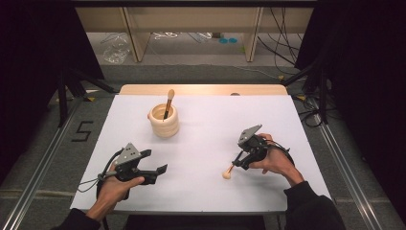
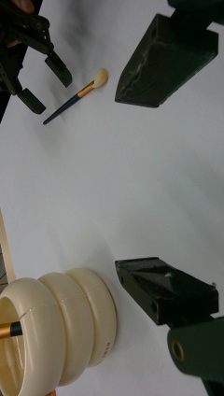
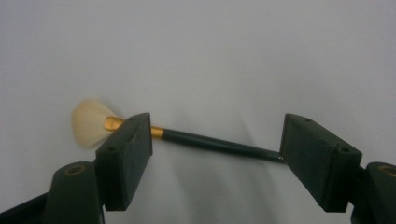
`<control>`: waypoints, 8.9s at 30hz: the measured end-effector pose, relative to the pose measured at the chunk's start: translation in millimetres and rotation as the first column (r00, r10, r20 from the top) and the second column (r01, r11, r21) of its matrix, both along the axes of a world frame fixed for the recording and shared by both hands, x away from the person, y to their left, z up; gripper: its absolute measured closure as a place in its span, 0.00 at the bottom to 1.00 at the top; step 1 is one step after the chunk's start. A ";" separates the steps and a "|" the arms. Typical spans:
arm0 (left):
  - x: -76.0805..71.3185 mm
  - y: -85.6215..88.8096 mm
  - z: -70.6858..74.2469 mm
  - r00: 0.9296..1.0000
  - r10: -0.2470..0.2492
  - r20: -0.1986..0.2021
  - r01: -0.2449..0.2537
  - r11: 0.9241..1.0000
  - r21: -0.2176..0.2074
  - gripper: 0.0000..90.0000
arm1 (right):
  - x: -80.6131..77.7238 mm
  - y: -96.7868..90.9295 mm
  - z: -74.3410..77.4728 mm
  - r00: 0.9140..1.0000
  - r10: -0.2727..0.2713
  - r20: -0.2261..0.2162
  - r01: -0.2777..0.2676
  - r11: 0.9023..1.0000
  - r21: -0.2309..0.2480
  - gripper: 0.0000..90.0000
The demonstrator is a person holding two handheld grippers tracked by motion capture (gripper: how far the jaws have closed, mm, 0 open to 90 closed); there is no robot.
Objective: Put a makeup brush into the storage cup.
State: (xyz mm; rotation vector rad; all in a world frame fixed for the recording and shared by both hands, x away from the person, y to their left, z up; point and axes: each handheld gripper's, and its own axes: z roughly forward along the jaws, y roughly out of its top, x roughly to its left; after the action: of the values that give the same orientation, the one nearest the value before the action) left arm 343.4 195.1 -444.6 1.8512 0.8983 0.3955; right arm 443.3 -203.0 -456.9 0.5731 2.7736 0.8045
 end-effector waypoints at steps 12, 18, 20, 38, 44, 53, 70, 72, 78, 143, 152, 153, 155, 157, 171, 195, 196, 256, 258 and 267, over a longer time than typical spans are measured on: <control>0.5 0.5 0.0 1.000 0.001 -0.010 -0.001 1.000 0.003 0.18 | 7.0 -0.7 -5.2 0.999 0.032 -0.025 -0.033 0.999 -0.037 0.31; 0.6 1.0 0.2 1.000 0.002 -0.012 -0.002 1.000 0.003 0.18 | 9.2 0.0 -8.4 0.999 0.036 -0.034 -0.038 0.998 -0.040 0.32; 0.7 1.0 0.2 1.000 0.002 -0.012 -0.002 1.000 0.003 0.18 | 9.1 1.1 -8.8 0.998 0.038 -0.041 -0.040 0.998 -0.044 0.32; 0.6 0.5 0.2 1.000 -0.002 -0.012 0.002 1.000 0.005 0.18 | 11.7 2.8 -10.1 0.998 0.041 -0.041 -0.044 0.996 -0.074 0.34; 0.6 1.0 0.4 1.000 -0.001 -0.014 0.001 1.000 0.001 0.18 | 12.6 5.6 -10.9 0.997 0.051 -0.054 -0.056 0.994 -0.093 0.36; 1.4 1.5 0.7 1.000 -0.010 -0.006 0.010 1.000 0.011 0.18 | 13.8 2.2 -8.6 0.996 0.034 -0.088 -0.042 0.995 -0.094 0.51; 0.6 0.7 0.3 1.000 0.000 -0.017 0.000 1.000 -0.001 0.18 | 15.0 11.5 -3.4 0.989 0.060 -0.135 -0.082 0.983 -0.162 0.67; 0.6 0.8 0.3 1.000 0.001 -0.017 -0.001 1.000 0.000 0.18 | 15.2 13.9 -2.6 0.988 0.064 -0.140 -0.088 0.980 -0.179 0.68; 0.4 0.4 0.4 1.000 -0.004 -0.016 0.004 1.000 0.000 0.18 | 15.1 19.0 -1.0 0.985 0.061 -0.161 -0.094 0.973 -0.210 0.74; -0.1 1.5 1.4 1.000 0.005 -0.010 -0.005 1.000 -0.002 0.19 | 17.6 38.5 4.3 0.978 0.072 -0.196 -0.142 0.917 -0.374 0.92; 0.0 1.8 1.6 1.000 0.007 -0.008 -0.008 1.000 -0.003 0.19 | 17.6 38.7 9.2 0.981 0.087 -0.171 -0.144 0.926 -0.350 0.92; 0.0 1.8 1.6 1.000 0.007 -0.009 -0.007 1.000 -0.003 0.19 | 17.4 38.5 10.5 0.983 0.084 -0.165 -0.137 0.929 -0.345 0.92; 0.0 1.7 1.7 1.000 0.008 -0.008 -0.008 1.000 -0.003 0.19 | 17.9 37.8 12.5 0.984 0.089 -0.155 -0.138 0.931 -0.339 0.92; -0.1 1.7 1.6 1.000 0.007 -0.009 -0.007 1.000 -0.003 0.19 | 18.6 36.8 14.1 0.986 0.090 -0.143 -0.133 0.937 -0.323 0.92; 0.5 1.8 1.4 1.000 0.007 -0.008 -0.007 1.000 -0.007 0.19 | 19.9 28.2 28.6 0.994 0.045 -0.098 -0.065 0.976 -0.207 0.92; 0.5 1.5 1.4 1.000 0.009 -0.007 -0.009 1.000 -0.006 0.19 | 16.3 30.6 46.4 0.996 0.079 -0.035 -0.076 0.995 0.064 0.92; 0.7 1.3 1.5 1.000 0.011 -0.008 -0.011 1.000 -0.012 0.19 | 16.3 31.3 47.0 0.996 0.080 -0.035 -0.077 0.994 0.081 0.92; 30.0 -42.3 33.1 0.995 -0.076 0.061 0.087 0.976 -0.199 0.40 | -25.7 77.6 63.7 0.984 0.093 0.151 -0.149 0.894 0.422 0.92; 29.0 -45.0 33.4 0.996 -0.071 0.047 0.080 0.972 -0.220 0.42 | -26.7 79.2 63.1 0.983 0.095 0.158 -0.154 0.894 0.421 0.92; 31.8 -51.6 35.2 0.992 -0.114 0.051 0.123 0.963 -0.241 0.48 | -31.2 86.6 62.3 0.981 0.110 0.162 -0.170 0.888 0.428 0.92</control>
State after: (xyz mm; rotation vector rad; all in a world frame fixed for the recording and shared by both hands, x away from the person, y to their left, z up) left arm 375.3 143.5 -409.4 1.6560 0.7699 0.2328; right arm 412.1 -116.5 -394.5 0.3681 2.5348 1.4686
